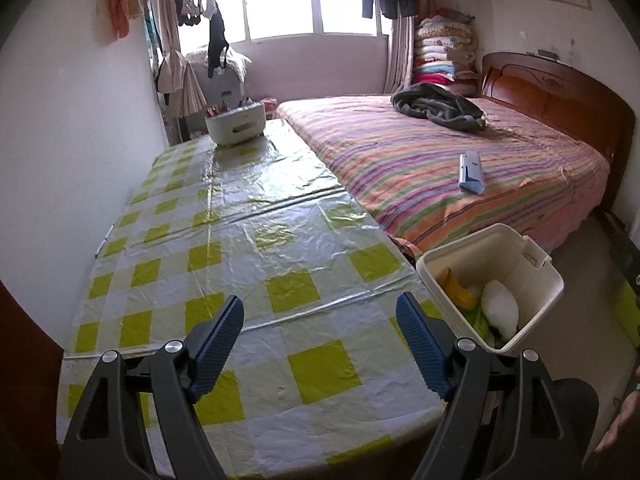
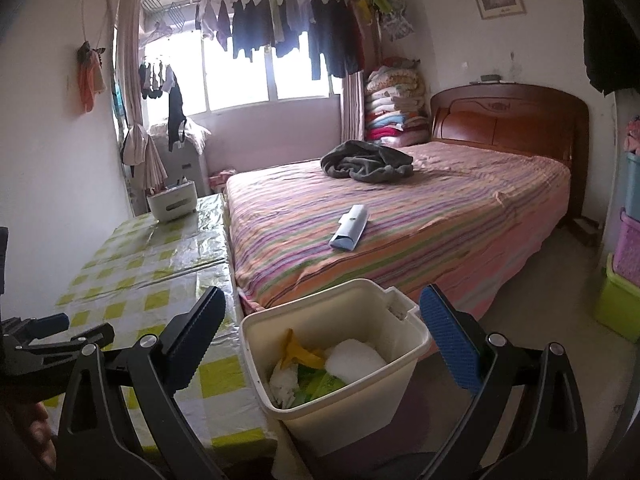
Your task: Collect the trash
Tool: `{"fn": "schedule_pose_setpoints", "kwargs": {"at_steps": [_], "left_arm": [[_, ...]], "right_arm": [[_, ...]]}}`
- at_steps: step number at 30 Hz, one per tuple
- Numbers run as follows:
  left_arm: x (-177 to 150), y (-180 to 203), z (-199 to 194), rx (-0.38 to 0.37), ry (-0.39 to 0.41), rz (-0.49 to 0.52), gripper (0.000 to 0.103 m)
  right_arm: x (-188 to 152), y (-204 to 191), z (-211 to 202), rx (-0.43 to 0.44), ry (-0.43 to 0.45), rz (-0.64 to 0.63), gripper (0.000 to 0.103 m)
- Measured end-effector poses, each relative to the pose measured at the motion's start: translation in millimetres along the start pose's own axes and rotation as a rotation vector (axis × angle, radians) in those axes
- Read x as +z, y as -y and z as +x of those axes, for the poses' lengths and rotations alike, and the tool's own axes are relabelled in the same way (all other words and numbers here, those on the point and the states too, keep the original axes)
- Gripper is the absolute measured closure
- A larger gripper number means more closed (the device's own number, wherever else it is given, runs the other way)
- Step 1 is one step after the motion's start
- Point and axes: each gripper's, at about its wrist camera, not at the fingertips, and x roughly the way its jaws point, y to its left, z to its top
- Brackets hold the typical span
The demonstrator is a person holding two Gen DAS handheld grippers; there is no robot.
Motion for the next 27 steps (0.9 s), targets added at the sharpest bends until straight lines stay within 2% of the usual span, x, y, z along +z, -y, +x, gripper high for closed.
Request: {"fn": "schedule_pose_setpoints", "kwargs": {"at_steps": [27], "left_arm": [[-8.8,7.5,12.1,-0.028,-0.054,0.048,0.027]], "right_arm": [[-3.4,7.9,12.9,0.013,-0.047,0.01,0.007]]}}
